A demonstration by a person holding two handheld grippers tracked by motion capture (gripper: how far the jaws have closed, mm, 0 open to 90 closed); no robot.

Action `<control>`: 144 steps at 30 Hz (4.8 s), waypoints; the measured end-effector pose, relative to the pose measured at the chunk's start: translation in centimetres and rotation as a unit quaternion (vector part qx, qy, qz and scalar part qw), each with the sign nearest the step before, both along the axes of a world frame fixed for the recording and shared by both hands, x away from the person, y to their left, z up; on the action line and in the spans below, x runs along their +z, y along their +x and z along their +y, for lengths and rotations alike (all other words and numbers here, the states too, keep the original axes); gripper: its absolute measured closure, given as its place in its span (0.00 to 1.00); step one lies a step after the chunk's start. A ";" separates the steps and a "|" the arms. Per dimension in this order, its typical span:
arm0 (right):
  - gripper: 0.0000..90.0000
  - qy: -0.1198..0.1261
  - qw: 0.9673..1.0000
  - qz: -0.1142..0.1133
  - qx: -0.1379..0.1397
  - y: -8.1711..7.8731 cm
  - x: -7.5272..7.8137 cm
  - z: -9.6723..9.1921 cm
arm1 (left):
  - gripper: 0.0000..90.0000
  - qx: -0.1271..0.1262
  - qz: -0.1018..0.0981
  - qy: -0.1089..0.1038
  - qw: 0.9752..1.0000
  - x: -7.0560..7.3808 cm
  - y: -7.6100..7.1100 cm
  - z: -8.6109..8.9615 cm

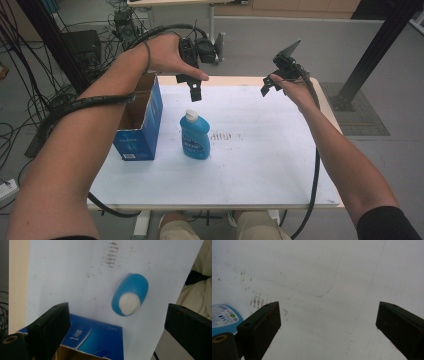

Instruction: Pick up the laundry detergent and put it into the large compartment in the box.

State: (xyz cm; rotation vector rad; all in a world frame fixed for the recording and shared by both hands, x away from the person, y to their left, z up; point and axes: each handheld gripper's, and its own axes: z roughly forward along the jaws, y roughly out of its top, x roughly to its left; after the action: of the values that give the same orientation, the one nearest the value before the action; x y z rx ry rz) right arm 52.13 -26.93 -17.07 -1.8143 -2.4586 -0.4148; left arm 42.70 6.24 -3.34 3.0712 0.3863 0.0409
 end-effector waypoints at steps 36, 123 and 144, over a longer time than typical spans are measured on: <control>0.06 0.005 1.000 -0.001 0.007 -0.6 0.3 0.2 | 0.08 -0.028 0.010 0.016 0.999 -1.3 -1.6 -0.5; 0.06 0.000 1.000 0.020 0.004 -0.2 -1.8 0.0 | 0.08 -0.102 0.011 0.036 0.994 -13.0 -2.4 -1.8; 0.06 0.001 1.000 0.024 0.005 -0.1 -2.0 0.2 | 0.08 -0.103 0.010 0.035 0.994 -13.1 -2.4 -1.7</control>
State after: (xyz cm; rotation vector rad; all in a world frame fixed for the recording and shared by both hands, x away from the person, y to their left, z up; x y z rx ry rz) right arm 52.04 -26.76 -19.10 -1.7888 -2.4347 -0.3678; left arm 40.28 4.49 -16.43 3.1647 0.0687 0.0168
